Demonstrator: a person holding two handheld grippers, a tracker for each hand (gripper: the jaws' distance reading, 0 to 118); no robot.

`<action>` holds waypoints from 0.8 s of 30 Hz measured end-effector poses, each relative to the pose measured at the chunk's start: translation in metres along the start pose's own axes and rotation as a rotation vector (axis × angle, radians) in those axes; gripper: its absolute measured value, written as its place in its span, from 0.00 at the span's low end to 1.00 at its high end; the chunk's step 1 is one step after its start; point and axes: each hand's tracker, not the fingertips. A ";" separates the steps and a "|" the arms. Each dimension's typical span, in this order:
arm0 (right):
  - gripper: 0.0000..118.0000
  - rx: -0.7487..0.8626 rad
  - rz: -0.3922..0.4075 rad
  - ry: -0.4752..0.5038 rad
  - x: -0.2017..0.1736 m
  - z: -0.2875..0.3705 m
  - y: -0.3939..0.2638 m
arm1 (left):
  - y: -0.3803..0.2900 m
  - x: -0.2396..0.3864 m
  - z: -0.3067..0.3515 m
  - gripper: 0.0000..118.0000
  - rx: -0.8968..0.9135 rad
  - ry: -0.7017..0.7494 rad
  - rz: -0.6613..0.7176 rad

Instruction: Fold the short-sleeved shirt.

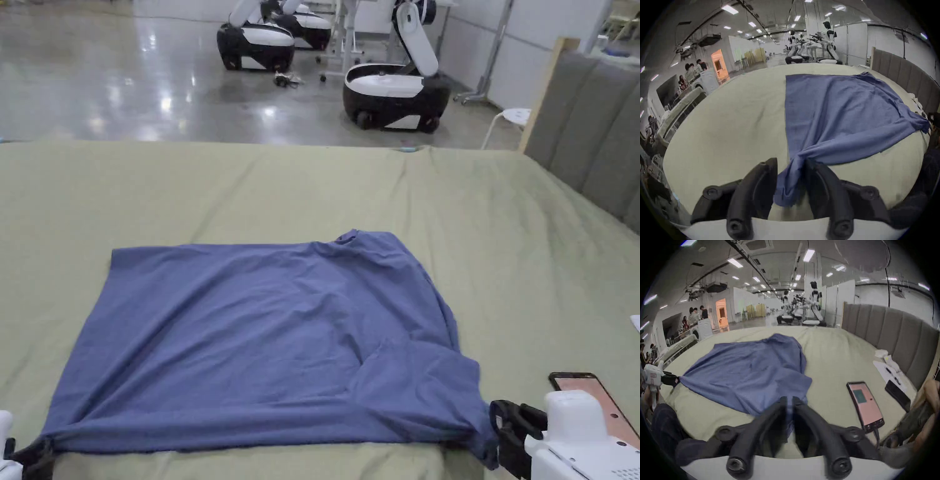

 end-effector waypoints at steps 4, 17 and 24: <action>0.90 -0.038 -0.033 0.064 0.002 -0.020 -0.008 | 0.001 0.009 0.005 0.10 -0.009 -0.030 0.011; 0.08 -0.035 -0.052 0.107 0.000 -0.009 0.006 | 0.023 0.004 0.030 0.03 -0.003 -0.043 0.014; 0.08 -0.024 -0.071 0.173 0.009 -0.012 0.118 | 0.112 -0.004 0.046 0.03 0.079 -0.083 0.017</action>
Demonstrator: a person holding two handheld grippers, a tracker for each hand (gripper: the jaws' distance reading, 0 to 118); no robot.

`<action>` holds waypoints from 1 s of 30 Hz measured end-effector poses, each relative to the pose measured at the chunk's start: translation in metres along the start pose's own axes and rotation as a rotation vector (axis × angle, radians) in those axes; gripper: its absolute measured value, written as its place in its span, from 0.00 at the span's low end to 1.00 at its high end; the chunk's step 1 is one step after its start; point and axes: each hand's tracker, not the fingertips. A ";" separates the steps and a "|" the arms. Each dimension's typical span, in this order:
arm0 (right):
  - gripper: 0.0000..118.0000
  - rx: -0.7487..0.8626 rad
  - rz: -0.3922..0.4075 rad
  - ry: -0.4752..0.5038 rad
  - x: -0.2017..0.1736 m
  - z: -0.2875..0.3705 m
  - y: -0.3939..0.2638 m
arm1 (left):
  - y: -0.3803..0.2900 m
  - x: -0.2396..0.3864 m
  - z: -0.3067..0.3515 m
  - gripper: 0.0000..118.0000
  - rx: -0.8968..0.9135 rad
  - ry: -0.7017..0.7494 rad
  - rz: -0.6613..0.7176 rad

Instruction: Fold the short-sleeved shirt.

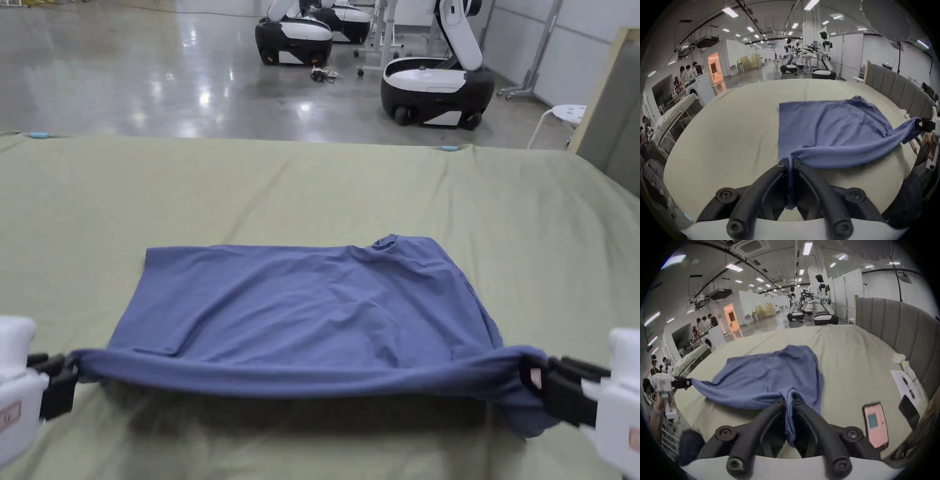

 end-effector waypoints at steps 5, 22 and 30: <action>0.08 -0.181 -0.027 -0.035 0.010 -0.089 0.077 | 0.065 -0.015 -0.084 0.03 -0.139 -0.103 0.125; 0.85 0.170 0.148 -0.020 -0.018 -0.046 0.002 | -0.005 0.029 -0.012 0.96 0.276 0.066 -0.119; 0.04 0.243 0.200 -0.101 -0.045 0.005 -0.081 | -0.087 0.015 0.006 0.00 0.080 0.090 0.062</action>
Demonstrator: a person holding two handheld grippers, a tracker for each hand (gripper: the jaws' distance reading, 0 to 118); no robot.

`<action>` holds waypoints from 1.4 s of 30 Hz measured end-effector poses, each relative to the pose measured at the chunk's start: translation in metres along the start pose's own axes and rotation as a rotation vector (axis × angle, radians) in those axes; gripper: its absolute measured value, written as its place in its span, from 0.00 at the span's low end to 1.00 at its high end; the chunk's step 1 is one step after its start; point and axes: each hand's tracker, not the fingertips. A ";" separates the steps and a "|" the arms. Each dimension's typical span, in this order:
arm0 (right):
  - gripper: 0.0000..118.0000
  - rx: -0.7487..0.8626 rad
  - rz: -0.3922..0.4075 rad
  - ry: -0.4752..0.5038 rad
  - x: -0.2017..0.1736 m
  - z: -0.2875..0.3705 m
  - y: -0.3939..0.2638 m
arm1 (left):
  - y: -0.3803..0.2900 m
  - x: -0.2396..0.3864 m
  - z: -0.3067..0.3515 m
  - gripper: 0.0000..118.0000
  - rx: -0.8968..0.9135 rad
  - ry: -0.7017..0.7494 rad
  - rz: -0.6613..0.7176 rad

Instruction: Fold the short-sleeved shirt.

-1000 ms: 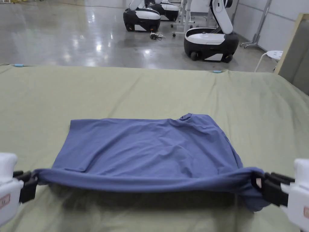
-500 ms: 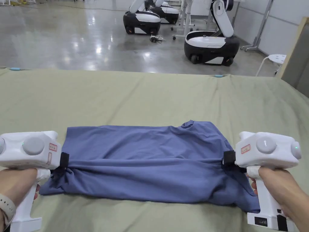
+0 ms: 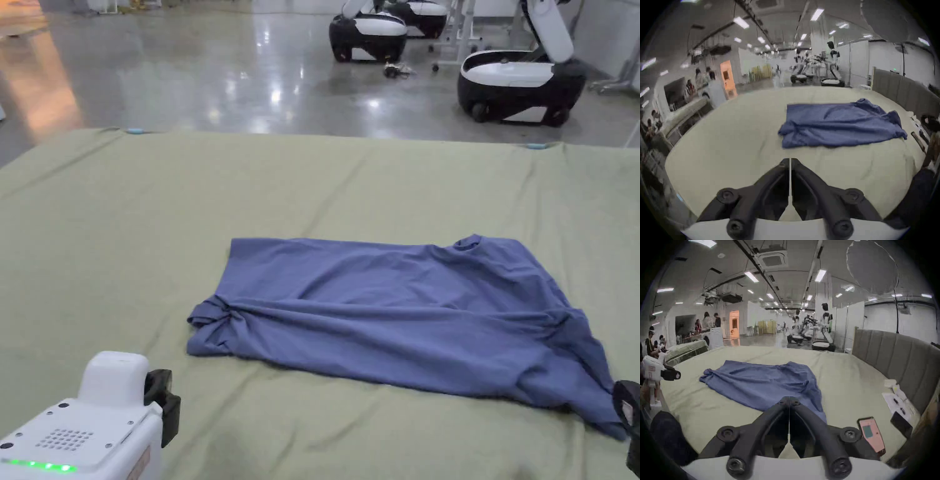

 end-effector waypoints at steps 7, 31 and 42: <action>0.04 -0.091 -0.007 0.013 0.005 -0.012 -0.011 | 0.033 -0.009 -0.078 0.59 -0.094 0.014 -0.026; 0.13 -0.455 -0.161 0.037 0.079 -0.153 0.010 | 0.082 0.016 -0.148 0.02 -0.249 -0.021 -0.057; 0.13 -0.365 -0.069 0.082 0.068 -0.053 0.089 | 0.121 -0.004 -0.027 0.02 -0.119 -0.116 -0.032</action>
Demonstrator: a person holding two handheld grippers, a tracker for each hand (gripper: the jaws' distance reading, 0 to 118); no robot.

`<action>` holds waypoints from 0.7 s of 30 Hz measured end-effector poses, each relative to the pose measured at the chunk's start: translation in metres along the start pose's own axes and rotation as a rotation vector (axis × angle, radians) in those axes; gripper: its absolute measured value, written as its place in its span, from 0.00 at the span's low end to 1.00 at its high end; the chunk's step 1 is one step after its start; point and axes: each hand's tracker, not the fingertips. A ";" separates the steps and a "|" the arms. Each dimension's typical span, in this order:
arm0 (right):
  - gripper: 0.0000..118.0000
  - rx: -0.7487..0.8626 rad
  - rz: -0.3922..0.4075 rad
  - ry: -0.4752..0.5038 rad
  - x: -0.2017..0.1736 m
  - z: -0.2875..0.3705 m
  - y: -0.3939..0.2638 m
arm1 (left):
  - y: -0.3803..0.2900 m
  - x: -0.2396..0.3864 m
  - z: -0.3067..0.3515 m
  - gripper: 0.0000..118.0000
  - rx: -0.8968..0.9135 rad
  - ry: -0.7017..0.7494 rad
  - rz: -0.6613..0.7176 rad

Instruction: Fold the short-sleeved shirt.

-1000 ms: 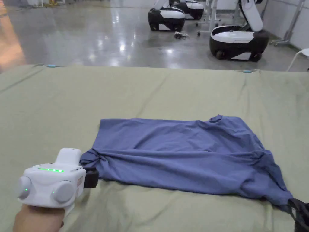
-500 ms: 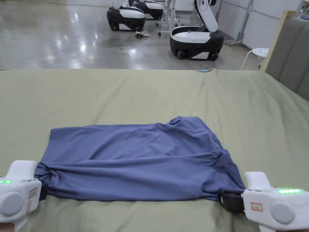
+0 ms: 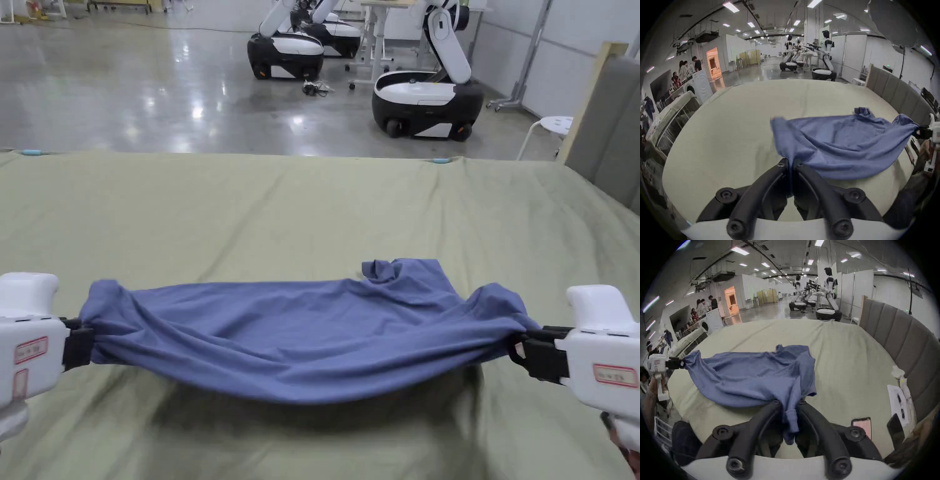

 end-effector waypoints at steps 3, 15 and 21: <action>0.13 -0.014 -0.006 0.021 0.001 0.025 -0.028 | -0.029 -0.011 0.030 0.02 0.001 -0.017 0.022; 0.56 -0.172 -0.148 0.045 0.001 0.004 -0.135 | -0.144 -0.013 0.018 0.31 -0.170 0.005 0.125; 0.85 0.179 0.015 0.000 -0.030 0.058 -0.084 | -0.103 0.021 0.078 0.90 0.214 0.096 -0.014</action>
